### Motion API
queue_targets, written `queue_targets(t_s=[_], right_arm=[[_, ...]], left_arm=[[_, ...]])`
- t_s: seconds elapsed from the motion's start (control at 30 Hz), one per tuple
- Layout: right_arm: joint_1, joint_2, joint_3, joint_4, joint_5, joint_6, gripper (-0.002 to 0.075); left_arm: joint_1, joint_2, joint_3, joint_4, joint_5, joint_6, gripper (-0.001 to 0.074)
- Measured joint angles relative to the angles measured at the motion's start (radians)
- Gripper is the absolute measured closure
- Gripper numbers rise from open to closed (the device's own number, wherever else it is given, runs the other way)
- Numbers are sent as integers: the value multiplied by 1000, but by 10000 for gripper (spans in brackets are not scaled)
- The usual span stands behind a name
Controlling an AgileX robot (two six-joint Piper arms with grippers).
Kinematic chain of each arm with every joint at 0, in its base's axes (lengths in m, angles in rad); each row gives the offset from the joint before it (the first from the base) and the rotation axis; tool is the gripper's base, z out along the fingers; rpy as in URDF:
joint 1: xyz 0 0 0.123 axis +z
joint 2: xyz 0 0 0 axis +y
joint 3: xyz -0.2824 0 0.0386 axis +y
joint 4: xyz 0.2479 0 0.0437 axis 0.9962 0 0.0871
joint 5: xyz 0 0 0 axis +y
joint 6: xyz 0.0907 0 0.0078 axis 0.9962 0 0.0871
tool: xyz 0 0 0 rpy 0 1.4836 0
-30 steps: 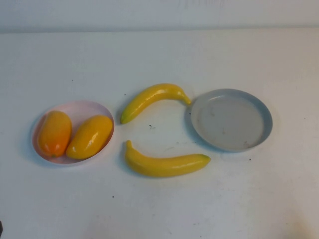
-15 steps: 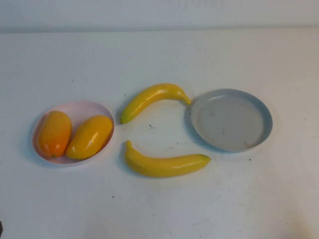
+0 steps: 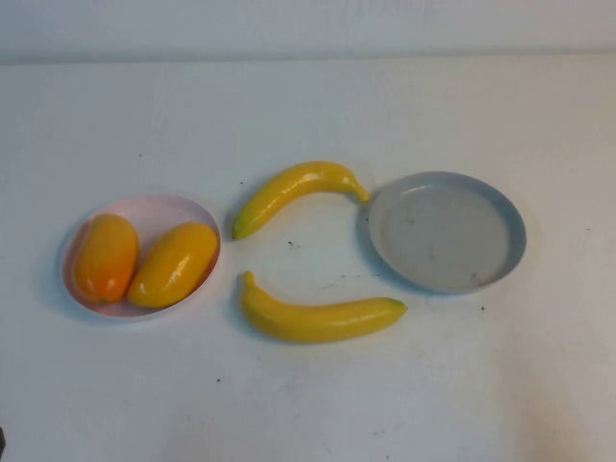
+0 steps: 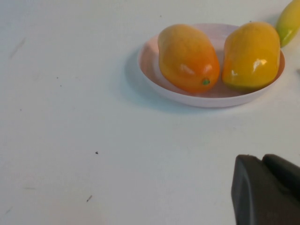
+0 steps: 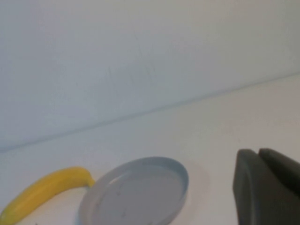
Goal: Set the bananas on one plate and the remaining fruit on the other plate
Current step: Put another type of fruit in the right plate
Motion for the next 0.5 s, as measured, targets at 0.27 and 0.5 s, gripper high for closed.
queue_targets(t_s=[0.27,0.5], right_arm=[[0,0,0,171,-32,0,743],[0,148,-202,279,217,0,743]], left_arm=[[0,0,0,0,0,0,733],[0,0,0,0,0,0,733]])
